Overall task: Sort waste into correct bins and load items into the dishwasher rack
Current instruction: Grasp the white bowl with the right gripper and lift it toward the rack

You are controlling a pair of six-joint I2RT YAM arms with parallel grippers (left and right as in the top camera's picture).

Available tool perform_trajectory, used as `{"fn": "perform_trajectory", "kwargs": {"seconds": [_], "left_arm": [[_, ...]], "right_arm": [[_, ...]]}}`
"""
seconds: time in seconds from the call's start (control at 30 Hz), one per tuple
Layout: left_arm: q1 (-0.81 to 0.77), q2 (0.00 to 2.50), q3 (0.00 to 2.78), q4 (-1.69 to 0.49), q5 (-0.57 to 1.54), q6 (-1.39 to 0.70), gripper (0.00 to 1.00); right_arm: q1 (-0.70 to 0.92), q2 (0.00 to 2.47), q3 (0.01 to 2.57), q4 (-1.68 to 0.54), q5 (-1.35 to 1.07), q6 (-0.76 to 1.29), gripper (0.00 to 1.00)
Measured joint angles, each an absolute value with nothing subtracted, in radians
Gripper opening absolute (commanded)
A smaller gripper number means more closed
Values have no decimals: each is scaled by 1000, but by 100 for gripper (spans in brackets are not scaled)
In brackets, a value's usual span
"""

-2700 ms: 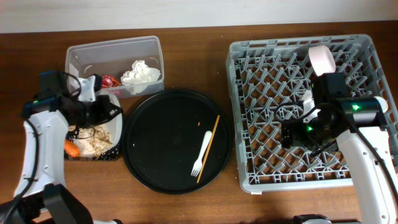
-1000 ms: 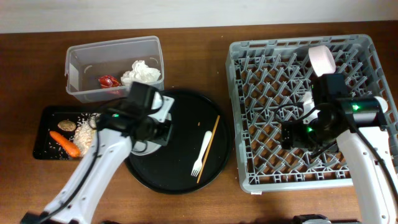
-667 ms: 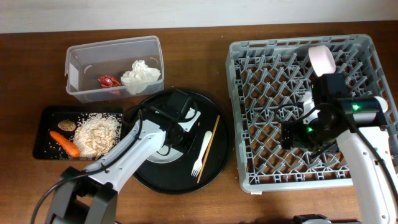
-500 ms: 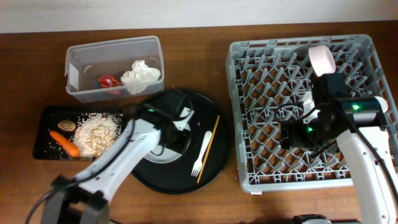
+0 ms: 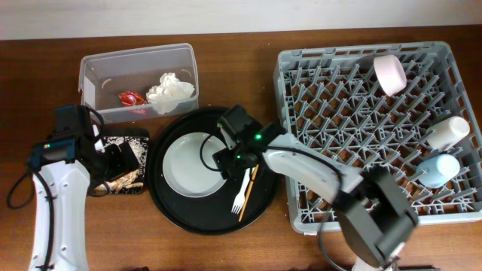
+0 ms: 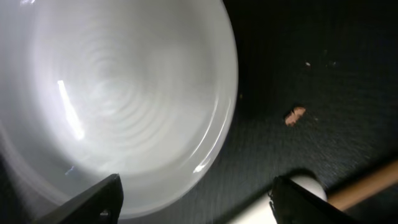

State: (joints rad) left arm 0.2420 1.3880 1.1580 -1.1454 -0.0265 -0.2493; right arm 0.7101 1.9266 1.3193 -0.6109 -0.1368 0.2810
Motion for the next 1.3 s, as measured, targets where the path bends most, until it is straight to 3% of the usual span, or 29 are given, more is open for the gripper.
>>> {"fn": "perform_trajectory", "kwargs": {"seconds": [0.07,0.2,0.27,0.43,0.5,0.53,0.63,0.7,0.77,0.83,0.97,1.3], "left_arm": [[242,1388,1158,-1145,-27,-252,99],[242,1388,1158,-1145,-26,-252,99],[242,1388,1158,-1144,-26,-252,99],[242,1388,1158,-1144,-26,-252,99],[242,1388,1158,-1143,-26,-252,99],[242,1388,1158,-1142,-26,-252,99],[242,1388,1158,-1140,-26,-252,99],[242,1388,1158,-1140,-26,-252,99],[243,1388,1158,-1140,-27,-252,99],[243,1388,1158,-1140,-27,-252,99],[243,1388,1158,-1145,-26,-252,99],[243,1388,1158,-1140,-26,-252,99]], "right_arm": [[711,1994,1319,-564,-110,334,54],[720,2025,1324,-536,-91,373,16],[741,2030,1324,-529,-90,384,4],[745,2024,1345,-564,-89,391,4],[723,1969,1404,-722,26,387,4],[677,1901,1457,-825,141,380,4],[532,1694,1589,-868,385,247,4],[454,1589,1616,-864,576,132,4],[348,1578,1619,-838,921,44,4],[295,1591,1617,-717,1140,-4,4],[271,1603,1616,-559,1252,-35,4],[251,1828,1419,-512,1252,0,4]]}}
